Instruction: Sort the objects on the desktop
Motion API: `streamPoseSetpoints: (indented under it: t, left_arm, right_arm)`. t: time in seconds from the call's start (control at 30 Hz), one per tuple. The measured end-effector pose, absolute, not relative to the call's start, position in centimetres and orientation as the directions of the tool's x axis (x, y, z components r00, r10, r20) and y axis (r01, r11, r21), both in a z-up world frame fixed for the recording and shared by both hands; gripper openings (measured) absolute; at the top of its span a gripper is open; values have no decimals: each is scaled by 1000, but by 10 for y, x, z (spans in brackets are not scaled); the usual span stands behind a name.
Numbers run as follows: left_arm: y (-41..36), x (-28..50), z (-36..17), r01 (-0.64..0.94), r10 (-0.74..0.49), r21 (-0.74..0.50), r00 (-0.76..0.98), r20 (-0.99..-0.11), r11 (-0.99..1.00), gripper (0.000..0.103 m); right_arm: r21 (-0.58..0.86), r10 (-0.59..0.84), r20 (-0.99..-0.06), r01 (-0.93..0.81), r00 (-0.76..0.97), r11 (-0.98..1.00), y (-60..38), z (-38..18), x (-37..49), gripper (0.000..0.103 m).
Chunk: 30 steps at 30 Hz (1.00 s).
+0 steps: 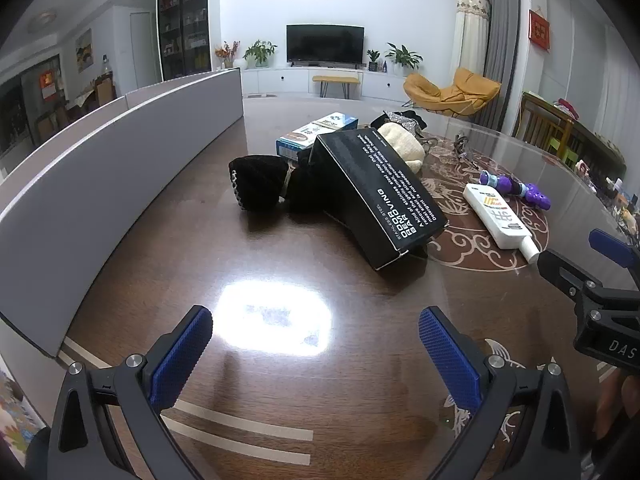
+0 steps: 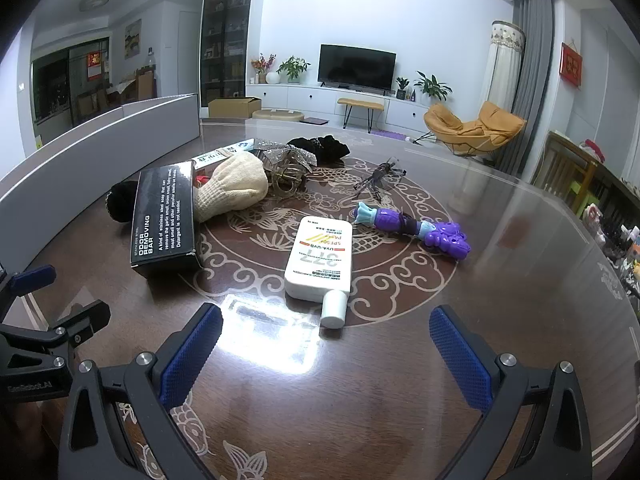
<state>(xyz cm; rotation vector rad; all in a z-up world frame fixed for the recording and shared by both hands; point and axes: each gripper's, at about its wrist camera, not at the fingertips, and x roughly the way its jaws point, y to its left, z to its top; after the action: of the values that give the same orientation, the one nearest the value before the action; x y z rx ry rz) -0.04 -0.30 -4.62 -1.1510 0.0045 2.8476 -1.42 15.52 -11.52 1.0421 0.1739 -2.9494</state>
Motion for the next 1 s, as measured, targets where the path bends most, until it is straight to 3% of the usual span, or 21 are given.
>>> streamPoseSetpoints:
  t: [1.0]
  left_arm:
    - [-5, -7, -53, -58, 56, -23, -677, -734, -998, 103]
  right_arm:
    - [-90, 19, -684, 59, -729, -994, 156, -125, -26, 103]
